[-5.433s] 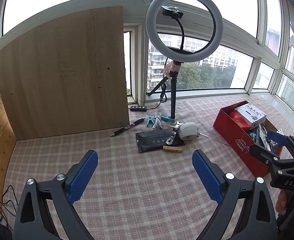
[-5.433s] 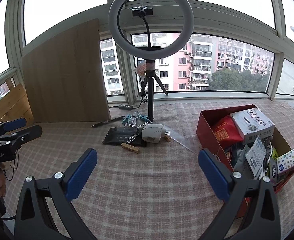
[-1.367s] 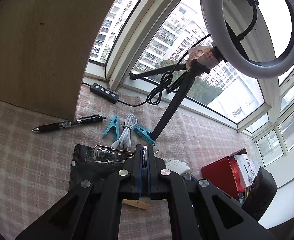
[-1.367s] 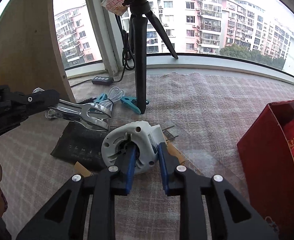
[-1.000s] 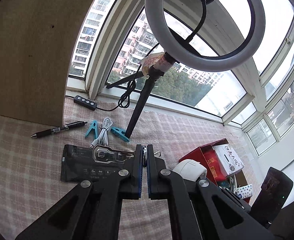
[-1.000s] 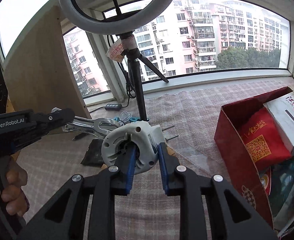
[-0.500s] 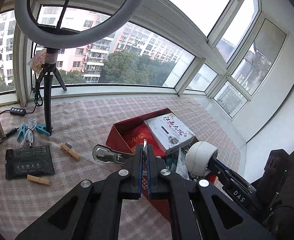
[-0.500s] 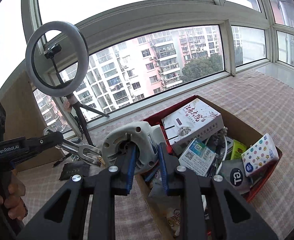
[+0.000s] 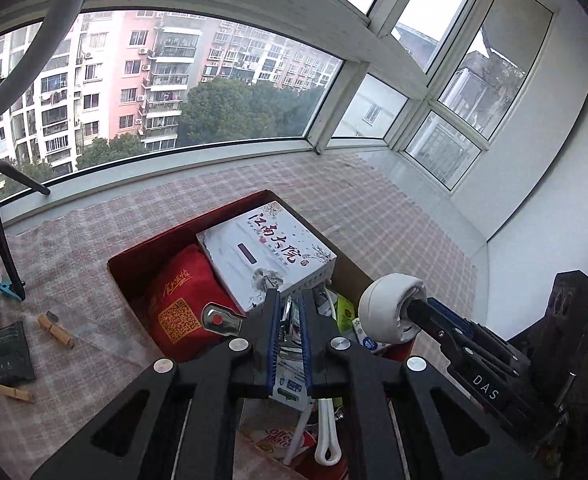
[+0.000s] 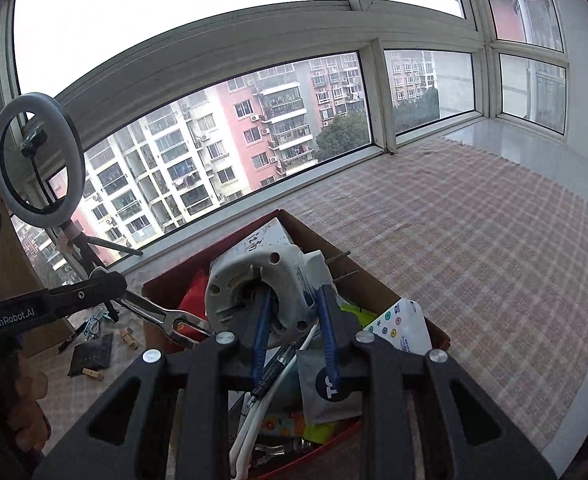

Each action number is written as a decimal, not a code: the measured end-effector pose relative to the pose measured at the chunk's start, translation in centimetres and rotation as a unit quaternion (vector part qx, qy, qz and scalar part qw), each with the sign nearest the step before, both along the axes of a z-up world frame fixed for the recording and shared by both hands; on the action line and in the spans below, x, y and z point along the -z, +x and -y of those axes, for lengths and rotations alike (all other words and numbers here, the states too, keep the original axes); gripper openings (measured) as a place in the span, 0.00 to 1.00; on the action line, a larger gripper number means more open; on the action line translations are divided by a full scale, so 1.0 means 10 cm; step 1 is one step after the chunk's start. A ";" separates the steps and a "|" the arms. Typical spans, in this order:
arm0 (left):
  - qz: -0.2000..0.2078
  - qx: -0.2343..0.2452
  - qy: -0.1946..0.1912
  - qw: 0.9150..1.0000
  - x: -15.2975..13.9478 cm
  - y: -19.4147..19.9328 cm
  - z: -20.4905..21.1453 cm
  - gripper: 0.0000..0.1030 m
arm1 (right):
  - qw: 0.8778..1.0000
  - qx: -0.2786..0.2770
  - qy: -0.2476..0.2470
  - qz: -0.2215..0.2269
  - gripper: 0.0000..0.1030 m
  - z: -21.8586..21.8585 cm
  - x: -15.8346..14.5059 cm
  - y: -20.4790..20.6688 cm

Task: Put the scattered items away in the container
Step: 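Lower both held items into the red box and open both tools, then withdraw both tools from the box back toward the remaining items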

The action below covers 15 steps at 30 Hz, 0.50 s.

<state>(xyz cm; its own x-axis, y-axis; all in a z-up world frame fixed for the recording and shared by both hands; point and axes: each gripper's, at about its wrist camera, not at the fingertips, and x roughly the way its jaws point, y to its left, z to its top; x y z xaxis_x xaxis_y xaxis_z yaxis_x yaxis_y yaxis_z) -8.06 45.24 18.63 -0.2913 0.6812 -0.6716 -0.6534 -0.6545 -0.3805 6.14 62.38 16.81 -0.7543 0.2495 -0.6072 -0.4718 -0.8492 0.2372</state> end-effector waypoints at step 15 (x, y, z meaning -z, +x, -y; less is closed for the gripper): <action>-0.035 -0.021 -0.003 0.999 -0.11 -0.07 0.70 0.39 | 0.999 0.015 0.020 -0.022 0.60 0.25 -0.16 0.07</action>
